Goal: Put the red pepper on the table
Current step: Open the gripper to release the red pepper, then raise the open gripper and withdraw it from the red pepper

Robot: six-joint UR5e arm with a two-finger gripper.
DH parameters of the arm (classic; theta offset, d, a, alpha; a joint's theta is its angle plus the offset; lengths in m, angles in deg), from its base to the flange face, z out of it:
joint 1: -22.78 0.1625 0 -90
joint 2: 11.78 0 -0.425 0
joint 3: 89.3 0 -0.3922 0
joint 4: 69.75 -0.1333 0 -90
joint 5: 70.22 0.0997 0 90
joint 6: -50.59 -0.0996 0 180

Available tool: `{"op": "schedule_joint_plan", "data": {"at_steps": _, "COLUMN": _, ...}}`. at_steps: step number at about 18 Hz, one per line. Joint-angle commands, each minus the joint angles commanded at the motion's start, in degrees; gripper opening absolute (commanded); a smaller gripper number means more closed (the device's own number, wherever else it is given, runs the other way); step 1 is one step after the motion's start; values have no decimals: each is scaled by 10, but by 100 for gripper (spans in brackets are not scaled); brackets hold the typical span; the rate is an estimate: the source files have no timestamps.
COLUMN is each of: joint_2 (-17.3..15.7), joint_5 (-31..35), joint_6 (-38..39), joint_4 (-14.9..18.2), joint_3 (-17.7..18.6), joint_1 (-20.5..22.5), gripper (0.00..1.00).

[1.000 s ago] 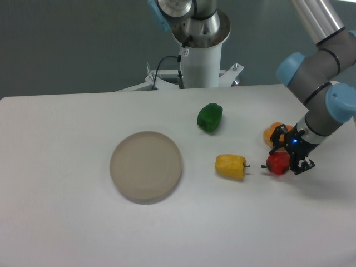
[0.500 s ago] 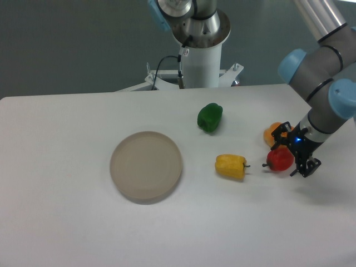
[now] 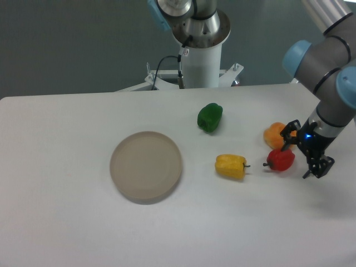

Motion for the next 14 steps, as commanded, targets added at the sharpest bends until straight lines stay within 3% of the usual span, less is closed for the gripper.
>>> {"op": "schedule_joint_plan", "data": {"at_steps": 3, "joint_2": 3, "joint_5": -1, "joint_6": 1, "joint_4": -43, "joint_3": -27, "joint_1": -8, "gripper": 100}}
{"op": "schedule_joint_plan", "data": {"at_steps": 9, "joint_2": 43, "joint_5": 2, "joint_6": 19, "joint_4": -48, "joint_3": -114, "joint_1": -21, "gripper": 100}}
{"op": "schedule_joint_plan", "data": {"at_steps": 10, "joint_2": 51, "joint_5": 4, "joint_6": 18, "joint_4": -63, "joint_3": -128, "joint_1": -32, "gripper": 100}}
{"op": "schedule_joint_plan", "data": {"at_steps": 14, "joint_2": 54, "joint_5": 5, "joint_6": 19, "joint_4": -76, "joint_3": -128, "joint_1": -37, "gripper": 100}}
